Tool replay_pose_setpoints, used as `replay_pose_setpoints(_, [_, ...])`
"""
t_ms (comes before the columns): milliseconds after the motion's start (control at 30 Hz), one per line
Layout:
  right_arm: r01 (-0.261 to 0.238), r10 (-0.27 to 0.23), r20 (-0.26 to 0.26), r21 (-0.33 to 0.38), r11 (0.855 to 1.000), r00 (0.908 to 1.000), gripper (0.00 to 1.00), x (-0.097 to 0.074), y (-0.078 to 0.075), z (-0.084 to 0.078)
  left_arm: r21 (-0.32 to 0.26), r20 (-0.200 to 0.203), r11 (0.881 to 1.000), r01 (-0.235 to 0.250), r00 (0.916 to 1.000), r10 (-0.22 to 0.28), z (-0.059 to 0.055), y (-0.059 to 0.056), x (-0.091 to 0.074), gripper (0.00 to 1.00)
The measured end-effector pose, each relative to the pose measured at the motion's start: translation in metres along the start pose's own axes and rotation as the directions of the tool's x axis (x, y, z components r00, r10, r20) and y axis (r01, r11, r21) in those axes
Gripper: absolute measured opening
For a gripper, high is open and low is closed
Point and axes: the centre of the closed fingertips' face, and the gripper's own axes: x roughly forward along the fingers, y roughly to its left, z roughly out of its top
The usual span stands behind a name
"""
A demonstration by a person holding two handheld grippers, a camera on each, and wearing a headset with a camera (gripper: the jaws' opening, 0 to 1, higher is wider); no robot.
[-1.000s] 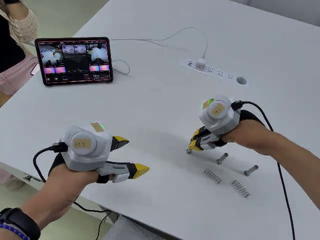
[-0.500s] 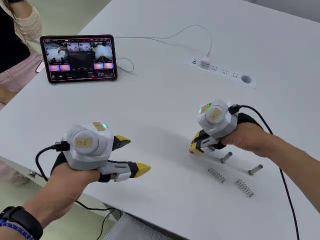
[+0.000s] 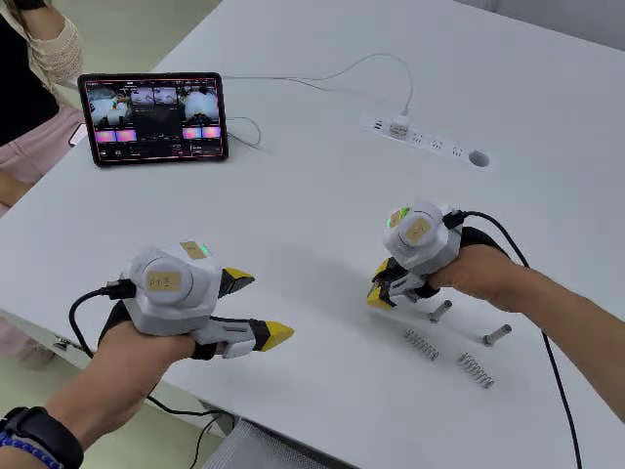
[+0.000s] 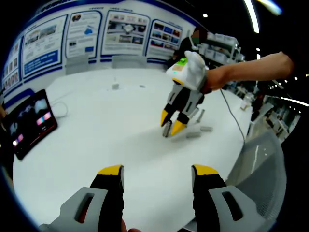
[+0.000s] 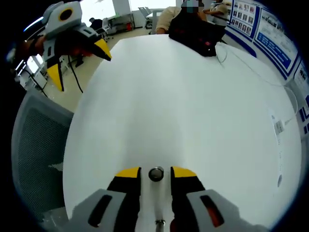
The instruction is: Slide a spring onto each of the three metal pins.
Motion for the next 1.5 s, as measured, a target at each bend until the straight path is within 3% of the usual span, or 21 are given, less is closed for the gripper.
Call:
replay_pose_setpoints(100, [0.003,-0.002,-0.007,0.006,1.000,1.0000,0.35,-0.004,0.001,-0.003,-0.003,0.005,1.000,0.002,1.0000,-0.002,0.001,-0.001,0.000,0.58])
replay_pose_setpoints(233, [0.051,-0.051,0.007,0.002,0.999,0.9987,0.46,-0.012,-0.003,-0.005,0.001,0.002,1.000,0.011,0.9999,-0.011,0.000,-0.005,0.002,0.58])
replay_pose_setpoints(433, [0.088,-0.092,0.050,0.070,0.994,0.9946,0.51,-0.024,-0.004,-0.007,0.013,0.003,1.000,0.026,0.9997,-0.026,0.005,-0.014,0.005,0.58])
replay_pose_setpoints(667, [0.107,-0.130,0.128,0.175,0.979,0.9832,0.53,-0.040,-0.001,-0.006,0.033,0.001,0.999,0.036,0.9993,-0.036,0.013,-0.020,0.008,0.58])
replay_pose_setpoints(1067, [0.144,-0.217,0.245,0.284,0.948,0.9449,0.58,-0.066,0.004,-0.007,0.071,-0.004,0.996,0.053,0.9986,-0.053,0.027,-0.033,0.018,0.58])
replay_pose_setpoints(1367, [0.175,-0.276,0.276,0.340,0.924,0.9207,0.59,-0.083,0.007,-0.020,0.082,-0.010,0.995,0.060,0.9982,-0.060,0.029,-0.040,0.025,0.60])
replay_pose_setpoints(1500, [0.182,-0.291,0.273,0.363,0.914,0.9170,0.59,-0.087,0.011,-0.031,0.087,-0.014,0.994,0.066,0.9978,-0.065,0.030,-0.043,0.028,0.60])
